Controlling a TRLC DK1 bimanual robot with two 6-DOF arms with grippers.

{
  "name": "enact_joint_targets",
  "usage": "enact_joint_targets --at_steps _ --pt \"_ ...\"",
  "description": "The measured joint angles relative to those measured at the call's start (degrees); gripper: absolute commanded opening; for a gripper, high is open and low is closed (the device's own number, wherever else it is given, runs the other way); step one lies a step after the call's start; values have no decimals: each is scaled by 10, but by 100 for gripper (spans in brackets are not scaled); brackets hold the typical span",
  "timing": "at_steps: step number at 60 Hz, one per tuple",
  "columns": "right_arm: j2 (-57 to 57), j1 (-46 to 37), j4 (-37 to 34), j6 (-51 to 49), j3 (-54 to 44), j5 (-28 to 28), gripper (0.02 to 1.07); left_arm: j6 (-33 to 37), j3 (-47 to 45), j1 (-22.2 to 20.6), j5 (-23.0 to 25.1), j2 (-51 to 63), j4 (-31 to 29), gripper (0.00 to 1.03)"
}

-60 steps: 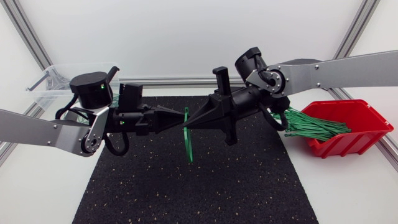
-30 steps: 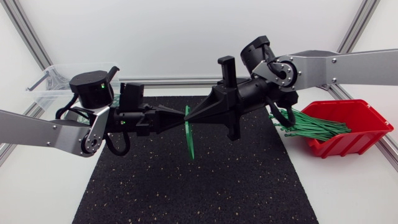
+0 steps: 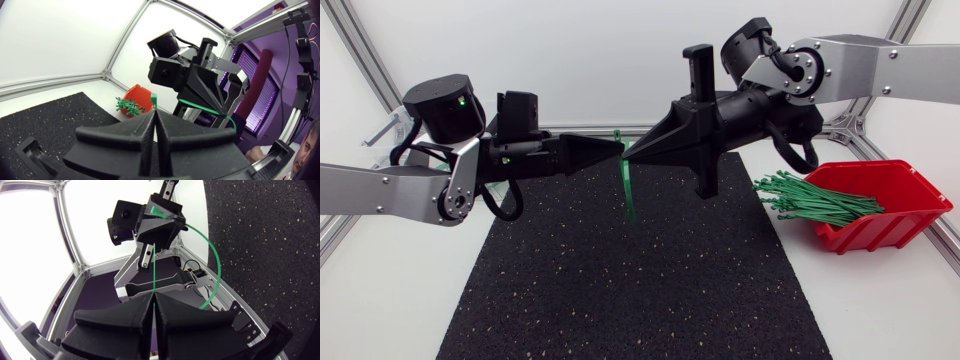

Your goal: Take a green cable tie from the red box, thread the tail through the head to close it, then place it in the transparent bin on the left.

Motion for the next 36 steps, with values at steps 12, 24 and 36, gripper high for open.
enact_joint_targets --at_steps 12,24,36 --pt "0 -1 -19 -1 1 0 8 -13 0 -5 -9 -8 -2 4" --pt "0 1 -21 -3 3 -1 8 -16 0 -24 -13 -8 -2 4" --pt "0 5 -21 -5 4 -3 8 -26 0 -29 -13 -8 -2 4"
